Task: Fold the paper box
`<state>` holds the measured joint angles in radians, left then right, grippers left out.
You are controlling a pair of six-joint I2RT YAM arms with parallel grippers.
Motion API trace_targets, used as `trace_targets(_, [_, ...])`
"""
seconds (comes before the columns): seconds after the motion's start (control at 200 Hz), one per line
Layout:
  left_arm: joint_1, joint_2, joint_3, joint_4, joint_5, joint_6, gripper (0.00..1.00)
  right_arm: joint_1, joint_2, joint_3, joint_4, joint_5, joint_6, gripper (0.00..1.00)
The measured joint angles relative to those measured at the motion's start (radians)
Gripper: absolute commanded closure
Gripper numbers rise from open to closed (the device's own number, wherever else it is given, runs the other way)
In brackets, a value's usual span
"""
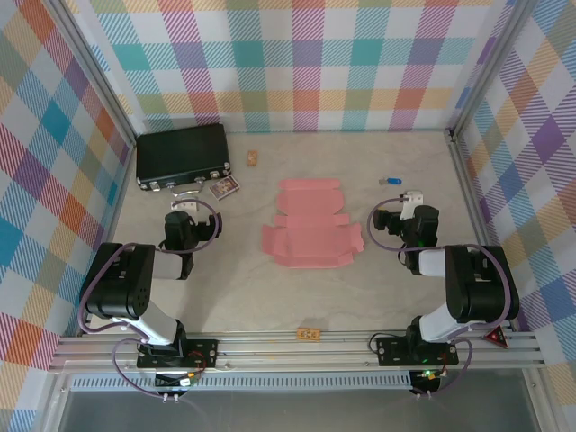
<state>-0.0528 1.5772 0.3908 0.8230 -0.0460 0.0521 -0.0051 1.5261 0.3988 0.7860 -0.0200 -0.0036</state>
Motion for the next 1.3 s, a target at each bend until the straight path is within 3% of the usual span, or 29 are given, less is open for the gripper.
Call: trace_targets(1.3, [0.0,-0.007,-0.001,0.022,-0.031,-0.013,0.0,0.0,-0.001,0.003,-0.007,0.002,0.002,0.01])
